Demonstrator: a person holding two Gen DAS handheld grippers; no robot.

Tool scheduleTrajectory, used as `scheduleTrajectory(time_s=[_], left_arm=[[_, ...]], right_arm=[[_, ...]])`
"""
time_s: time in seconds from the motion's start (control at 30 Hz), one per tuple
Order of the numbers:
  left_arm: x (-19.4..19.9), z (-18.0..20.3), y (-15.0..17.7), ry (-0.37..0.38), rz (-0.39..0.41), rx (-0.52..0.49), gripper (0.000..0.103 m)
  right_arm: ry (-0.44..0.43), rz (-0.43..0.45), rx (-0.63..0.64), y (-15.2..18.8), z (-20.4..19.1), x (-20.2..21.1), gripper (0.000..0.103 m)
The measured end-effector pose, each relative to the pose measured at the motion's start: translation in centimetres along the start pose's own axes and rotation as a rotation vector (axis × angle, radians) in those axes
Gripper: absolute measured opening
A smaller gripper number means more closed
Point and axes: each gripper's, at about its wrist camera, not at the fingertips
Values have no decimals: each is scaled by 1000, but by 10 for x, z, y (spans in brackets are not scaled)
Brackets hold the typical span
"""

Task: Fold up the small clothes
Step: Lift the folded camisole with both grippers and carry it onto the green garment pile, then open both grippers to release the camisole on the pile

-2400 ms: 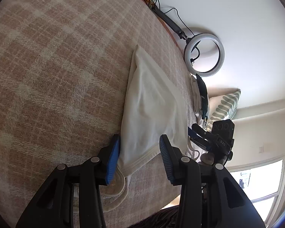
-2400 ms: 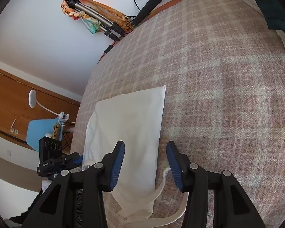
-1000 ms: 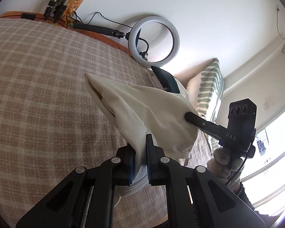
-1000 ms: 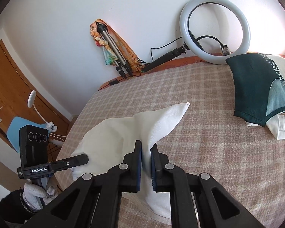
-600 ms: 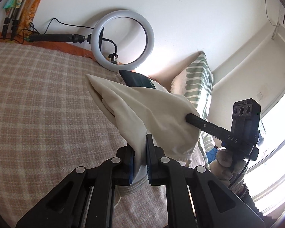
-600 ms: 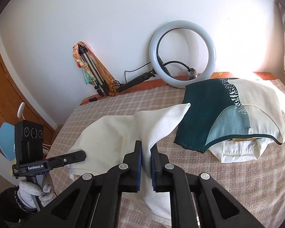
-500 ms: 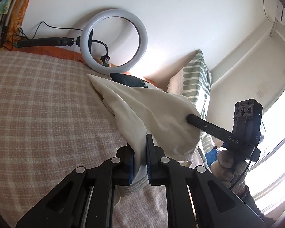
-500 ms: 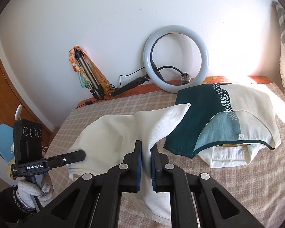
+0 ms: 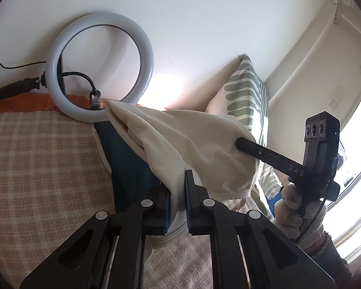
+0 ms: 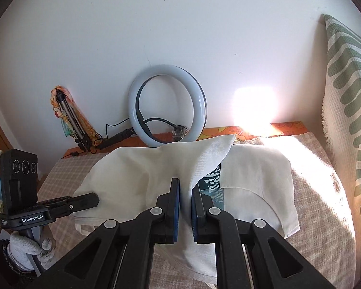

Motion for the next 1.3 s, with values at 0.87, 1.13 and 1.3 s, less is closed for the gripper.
scheduleTrajectory(time_s=[0.87,1.13,1.3], left_arm=[[-67,15,0,-231,-117,-152,66],[-51,19,-1,-261,-96,-164,71],[-35,25,4,-266,-83,-161,71]], right_arm=[[293,-89,-15,-13,84,-85,67],[319,-57,4,-14,66,-66,86],[325,-39,36,-14,44,-47,93]])
Point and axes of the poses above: each gripper's, at about its wrist camera, not at the fingertips, and x roughly against the way its jaws point, z to its right, y to its underside, and after that the axes turned 1 degree about -x, right-handed
